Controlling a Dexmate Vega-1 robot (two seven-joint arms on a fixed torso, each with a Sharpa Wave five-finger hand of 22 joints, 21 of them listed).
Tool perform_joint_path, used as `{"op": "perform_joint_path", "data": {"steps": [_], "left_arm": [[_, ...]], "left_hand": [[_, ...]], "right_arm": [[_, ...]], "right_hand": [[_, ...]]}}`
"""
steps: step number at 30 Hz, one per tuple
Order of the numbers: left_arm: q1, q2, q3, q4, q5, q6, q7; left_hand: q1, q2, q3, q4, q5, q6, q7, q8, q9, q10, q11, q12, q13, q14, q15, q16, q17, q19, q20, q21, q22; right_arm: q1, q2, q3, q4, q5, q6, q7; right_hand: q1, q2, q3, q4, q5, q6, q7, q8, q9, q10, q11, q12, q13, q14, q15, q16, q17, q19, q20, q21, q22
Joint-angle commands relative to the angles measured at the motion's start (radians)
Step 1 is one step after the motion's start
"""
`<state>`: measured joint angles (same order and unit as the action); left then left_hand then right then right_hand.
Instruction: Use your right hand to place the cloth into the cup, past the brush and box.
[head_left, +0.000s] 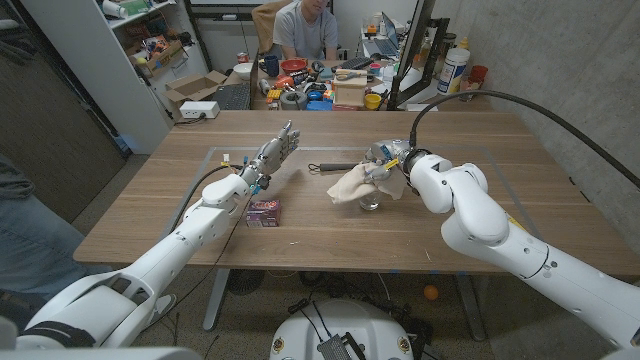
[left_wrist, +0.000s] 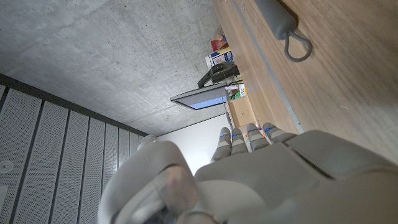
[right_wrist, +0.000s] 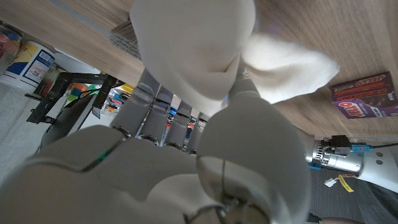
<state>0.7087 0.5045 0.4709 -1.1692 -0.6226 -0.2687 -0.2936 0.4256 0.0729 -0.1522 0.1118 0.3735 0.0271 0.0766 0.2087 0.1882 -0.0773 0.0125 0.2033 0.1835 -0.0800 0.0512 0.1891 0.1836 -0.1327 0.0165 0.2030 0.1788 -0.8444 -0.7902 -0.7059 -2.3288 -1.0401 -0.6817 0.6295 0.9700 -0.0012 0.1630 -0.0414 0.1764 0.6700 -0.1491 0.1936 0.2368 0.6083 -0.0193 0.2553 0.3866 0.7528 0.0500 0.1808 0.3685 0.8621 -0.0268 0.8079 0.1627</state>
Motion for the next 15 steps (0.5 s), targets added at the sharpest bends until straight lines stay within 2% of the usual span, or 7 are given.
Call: {"op": "perform_joint_path", "data": {"steps": [1, 3, 8, 12, 15], "left_arm": [[0.006, 0.006, 0.001, -0.020, 0.003, 0.006, 0.007], [0.008, 0.006, 0.001, -0.023, 0.002, 0.007, 0.008], [0.013, 0.009, 0.000, -0.031, 0.002, 0.008, 0.009], [0.019, 0.013, -0.002, -0.039, 0.001, 0.006, 0.011], [0.023, 0.019, -0.004, -0.048, 0.001, 0.006, 0.014]], "left_hand": [[0.002, 0.006, -0.007, 0.000, 0.003, 0.002, 0.003, 0.005, 0.002, 0.000, 0.003, 0.001, 0.005, 0.001, -0.004, 0.002, 0.003, -0.006, 0.008, 0.002, 0.005], [0.003, 0.006, -0.008, 0.000, 0.003, 0.002, 0.003, 0.005, 0.002, -0.001, 0.002, 0.001, 0.005, 0.001, -0.004, 0.002, 0.003, -0.006, 0.008, 0.002, 0.005], [0.003, 0.007, -0.009, 0.000, 0.003, 0.002, 0.003, 0.004, 0.002, -0.001, 0.003, 0.001, 0.005, 0.002, -0.004, 0.002, 0.003, -0.006, 0.008, 0.002, 0.005], [0.003, 0.007, -0.009, 0.000, 0.003, 0.002, 0.003, 0.004, 0.002, -0.003, 0.002, 0.000, 0.005, 0.002, -0.004, 0.002, 0.003, -0.007, 0.007, 0.002, 0.005], [0.004, 0.007, -0.010, 0.000, 0.003, 0.002, 0.003, 0.004, 0.002, -0.001, 0.004, 0.000, 0.005, 0.002, -0.004, 0.002, 0.003, -0.007, 0.007, 0.002, 0.005]], "right_arm": [[-0.023, 0.006, 0.039, -0.020, -0.011, 0.011, -0.009], [-0.025, 0.006, 0.044, -0.026, -0.010, 0.012, -0.007], [-0.020, 0.007, 0.050, -0.046, -0.027, 0.010, 0.022], [-0.024, 0.014, 0.069, -0.065, -0.021, 0.003, 0.027], [-0.043, 0.019, 0.100, -0.083, 0.005, -0.003, -0.002]], "right_hand": [[-0.016, -0.003, -0.005, 0.003, 0.011, -0.039, 0.008, -0.009, 0.000, -0.031, 0.008, -0.012, -0.007, -0.033, 0.010, -0.005, -0.016, -0.006, 0.023, -0.020, 0.004], [-0.021, -0.001, -0.005, 0.003, 0.013, -0.084, 0.026, -0.017, -0.003, -0.058, 0.014, -0.022, -0.013, -0.049, 0.016, -0.002, -0.028, -0.014, 0.033, -0.035, 0.004], [-0.018, 0.008, 0.000, 0.000, 0.013, -0.119, 0.041, -0.018, -0.004, -0.075, 0.020, -0.028, -0.020, -0.063, 0.020, 0.000, -0.039, -0.031, 0.046, -0.052, 0.006], [-0.017, 0.024, 0.008, 0.000, 0.011, -0.114, 0.049, -0.007, -0.005, -0.056, 0.016, -0.019, -0.024, -0.047, 0.003, 0.011, -0.046, -0.032, 0.044, -0.059, 0.008], [-0.015, 0.029, 0.011, -0.001, 0.010, -0.112, 0.048, -0.005, -0.005, -0.053, 0.019, -0.017, -0.025, -0.045, 0.002, 0.012, -0.048, -0.030, 0.042, -0.061, 0.008]]}}
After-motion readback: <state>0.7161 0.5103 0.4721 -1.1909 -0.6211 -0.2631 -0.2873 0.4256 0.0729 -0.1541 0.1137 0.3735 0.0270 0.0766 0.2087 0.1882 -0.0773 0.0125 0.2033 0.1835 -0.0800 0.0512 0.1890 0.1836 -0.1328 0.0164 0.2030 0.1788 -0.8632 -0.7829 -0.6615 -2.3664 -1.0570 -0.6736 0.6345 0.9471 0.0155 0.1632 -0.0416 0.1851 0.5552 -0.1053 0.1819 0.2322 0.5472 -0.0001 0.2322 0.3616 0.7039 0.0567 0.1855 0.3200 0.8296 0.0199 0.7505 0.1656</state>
